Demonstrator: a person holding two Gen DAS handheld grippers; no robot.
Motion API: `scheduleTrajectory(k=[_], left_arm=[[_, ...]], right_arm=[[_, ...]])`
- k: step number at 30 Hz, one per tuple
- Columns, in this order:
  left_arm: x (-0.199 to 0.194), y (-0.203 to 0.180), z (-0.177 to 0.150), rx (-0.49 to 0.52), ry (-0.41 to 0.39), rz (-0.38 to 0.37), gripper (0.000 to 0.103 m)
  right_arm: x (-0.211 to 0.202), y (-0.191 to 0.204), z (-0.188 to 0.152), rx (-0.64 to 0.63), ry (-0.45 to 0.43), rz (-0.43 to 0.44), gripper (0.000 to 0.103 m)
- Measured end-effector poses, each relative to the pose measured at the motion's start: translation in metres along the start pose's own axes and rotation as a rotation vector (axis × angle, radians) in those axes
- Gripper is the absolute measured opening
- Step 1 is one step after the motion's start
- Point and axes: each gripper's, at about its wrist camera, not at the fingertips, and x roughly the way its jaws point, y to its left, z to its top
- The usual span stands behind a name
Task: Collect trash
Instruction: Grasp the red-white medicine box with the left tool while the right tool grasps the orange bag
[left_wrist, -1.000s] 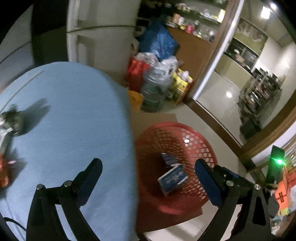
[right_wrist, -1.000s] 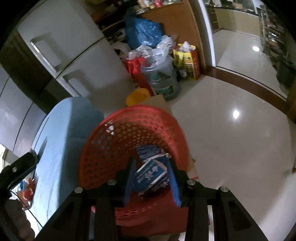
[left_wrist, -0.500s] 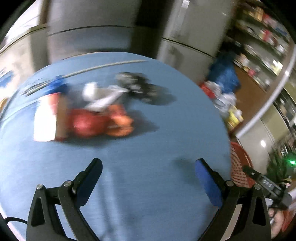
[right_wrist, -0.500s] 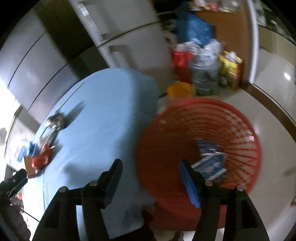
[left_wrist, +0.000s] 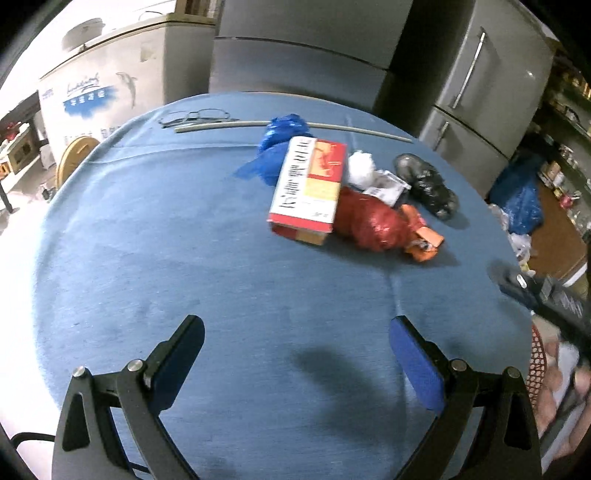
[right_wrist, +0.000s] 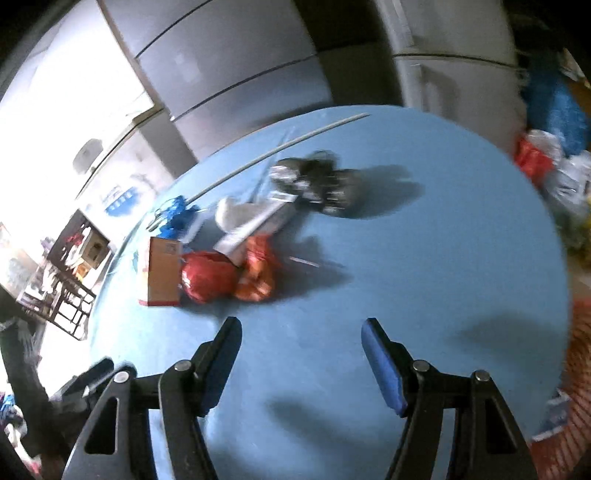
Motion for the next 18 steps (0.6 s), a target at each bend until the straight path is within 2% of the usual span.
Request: scheduleTrajectory(k=[1,3,10,12,18], left_arm=[[-0.001,0.003,-0.001,-0.004,-0.002,0.004,0.1],[-0.004,0.009,0.001,-0.015,-0.01,0.008,0.1],[-0.001,0.009,0.031,-0.035,-0.052,-0.006,0.1],[0.003,0.005,0.044,-0.039,-0.061,-0.021,0.1],[0.03,-0.011,0.077,-0.037,-0.047,-0.031,0.1]], right_arm=[[0.007,0.004,0.004,-0.003,0.009,0.006,0.068],[0.026,0.016,0.015,-0.025,0.025,0.001,0.053],[0.069,0.027,0.034,-0.046,0.073,0.0,0.049],[0.082,0.03,0.033,-0.066,0.105,-0.003,0.038],[0.086,0.029,0.025,-0.088,0.104,-0.009,0.03]])
